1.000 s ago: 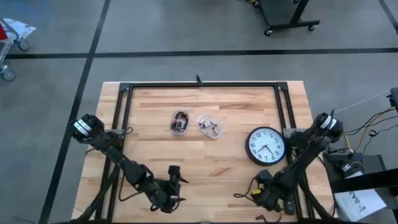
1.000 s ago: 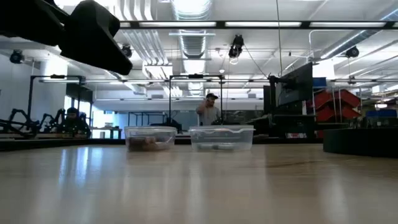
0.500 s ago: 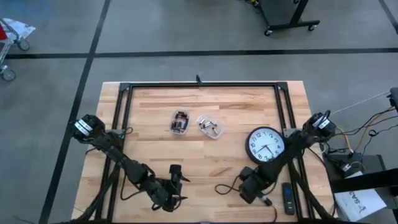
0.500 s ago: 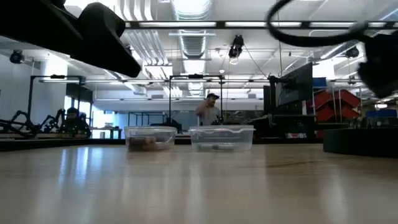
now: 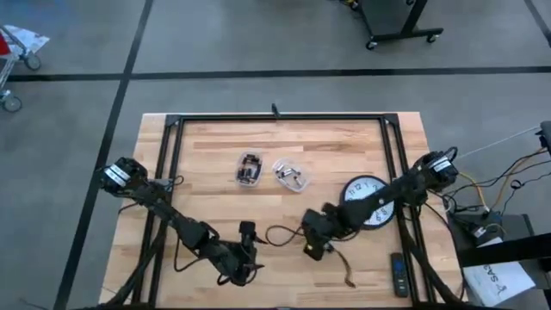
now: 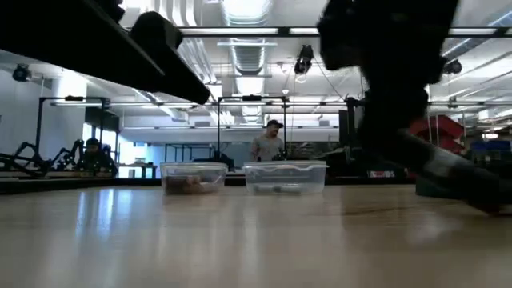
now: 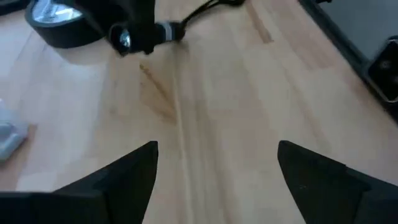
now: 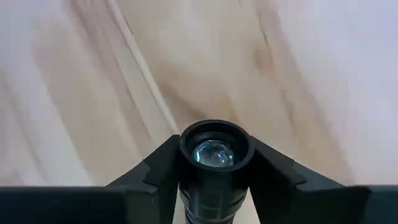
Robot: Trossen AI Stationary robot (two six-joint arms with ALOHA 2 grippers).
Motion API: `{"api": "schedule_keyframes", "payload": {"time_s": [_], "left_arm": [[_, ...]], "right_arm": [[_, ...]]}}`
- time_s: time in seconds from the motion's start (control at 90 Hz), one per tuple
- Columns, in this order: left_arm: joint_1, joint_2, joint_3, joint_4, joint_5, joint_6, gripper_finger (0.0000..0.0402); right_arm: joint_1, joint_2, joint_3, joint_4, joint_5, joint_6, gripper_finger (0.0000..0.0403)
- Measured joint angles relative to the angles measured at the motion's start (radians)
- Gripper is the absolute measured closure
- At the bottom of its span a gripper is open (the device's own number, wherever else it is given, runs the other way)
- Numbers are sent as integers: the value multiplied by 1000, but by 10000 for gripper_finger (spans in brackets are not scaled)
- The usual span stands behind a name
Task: Insert battery
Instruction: Open the black flashlight cover
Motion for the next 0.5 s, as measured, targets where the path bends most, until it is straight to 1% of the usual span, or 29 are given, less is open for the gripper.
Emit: {"api": "schedule_keyframes", "payload": {"time_s": [0.178,0.356,0.5], "left_arm": [[39,0,0,0,0,55,92],[75,0,0,-1,0,99,92],[97,0,-1,-1,0,113,92]], "right_arm": [[-47,18,-23,147,32,-151,252],[-56,102,-23,224,37,-247,254],[-47,154,23,249,34,-306,252]]}}
